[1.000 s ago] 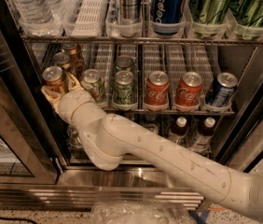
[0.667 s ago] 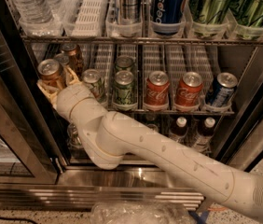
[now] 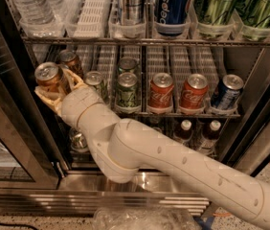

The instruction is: Pick orange can from middle shelf of fridge

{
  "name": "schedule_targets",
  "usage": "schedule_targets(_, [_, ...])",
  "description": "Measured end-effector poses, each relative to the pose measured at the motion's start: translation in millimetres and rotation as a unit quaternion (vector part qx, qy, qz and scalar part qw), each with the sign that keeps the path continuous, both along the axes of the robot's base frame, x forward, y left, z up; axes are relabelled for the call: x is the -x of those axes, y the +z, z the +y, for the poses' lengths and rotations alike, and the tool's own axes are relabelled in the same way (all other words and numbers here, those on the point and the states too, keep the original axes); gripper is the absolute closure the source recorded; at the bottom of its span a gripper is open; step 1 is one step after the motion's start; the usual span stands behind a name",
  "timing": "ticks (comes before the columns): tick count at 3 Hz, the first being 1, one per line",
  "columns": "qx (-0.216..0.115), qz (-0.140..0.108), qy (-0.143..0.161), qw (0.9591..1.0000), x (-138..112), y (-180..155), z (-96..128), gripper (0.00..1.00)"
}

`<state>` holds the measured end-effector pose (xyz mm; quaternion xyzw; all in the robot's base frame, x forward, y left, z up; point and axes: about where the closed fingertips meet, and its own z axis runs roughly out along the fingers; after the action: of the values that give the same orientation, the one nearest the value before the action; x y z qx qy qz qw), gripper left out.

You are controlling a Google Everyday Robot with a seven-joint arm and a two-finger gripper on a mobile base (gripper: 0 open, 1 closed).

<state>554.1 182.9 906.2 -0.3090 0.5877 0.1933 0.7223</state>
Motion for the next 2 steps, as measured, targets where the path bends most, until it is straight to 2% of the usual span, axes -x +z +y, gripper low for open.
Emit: schedule_targets(2, [0.004, 0.027, 0.031, 0.9991, 60.2, -2.3, -24.6, 1.00])
